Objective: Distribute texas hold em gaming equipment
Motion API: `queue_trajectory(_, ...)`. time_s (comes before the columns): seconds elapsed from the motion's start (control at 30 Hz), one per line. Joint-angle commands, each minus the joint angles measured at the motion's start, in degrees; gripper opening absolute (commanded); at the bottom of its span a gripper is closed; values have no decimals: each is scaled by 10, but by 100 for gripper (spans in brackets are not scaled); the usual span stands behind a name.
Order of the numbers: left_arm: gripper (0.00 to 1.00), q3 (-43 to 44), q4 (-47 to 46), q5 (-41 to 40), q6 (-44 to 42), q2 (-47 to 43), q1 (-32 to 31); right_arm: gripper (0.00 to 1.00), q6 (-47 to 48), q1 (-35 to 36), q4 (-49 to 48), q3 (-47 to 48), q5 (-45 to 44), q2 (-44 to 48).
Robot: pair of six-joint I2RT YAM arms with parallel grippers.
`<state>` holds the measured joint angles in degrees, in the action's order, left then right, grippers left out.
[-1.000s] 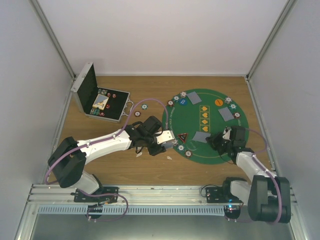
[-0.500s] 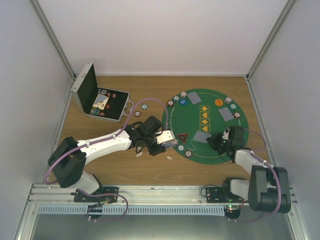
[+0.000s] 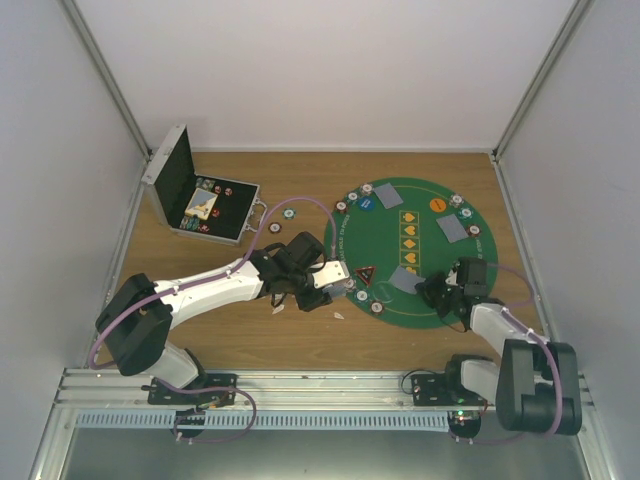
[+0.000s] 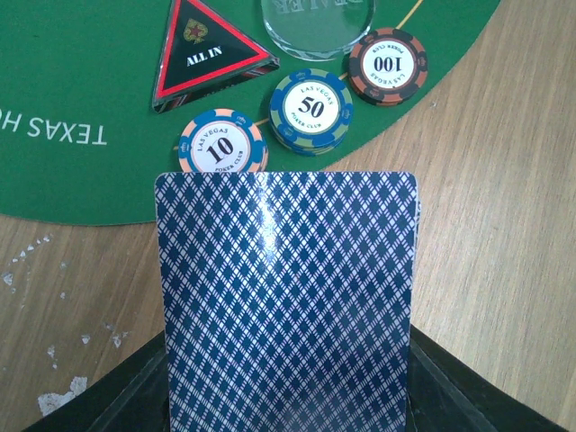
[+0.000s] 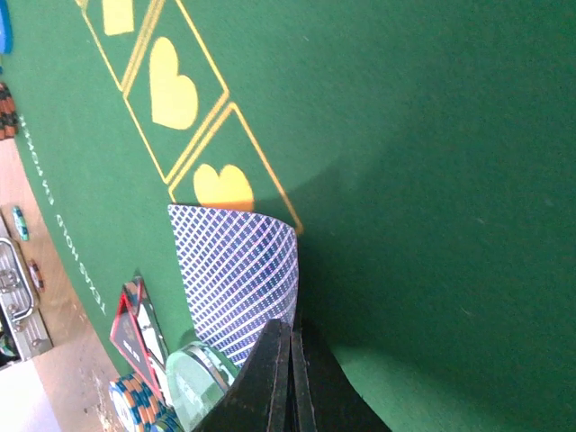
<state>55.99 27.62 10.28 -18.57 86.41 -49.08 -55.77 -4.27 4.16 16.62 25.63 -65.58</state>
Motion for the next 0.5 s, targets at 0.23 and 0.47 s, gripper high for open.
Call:
queue_trajectory(0.23,57,-5,-29,6,2,-16,0,1,59,-4,221,46,-57,61)
queue_trajectory(0.47,57,-9,-33,8,3,-18,0,1,93,-4,219,41,-32,48)
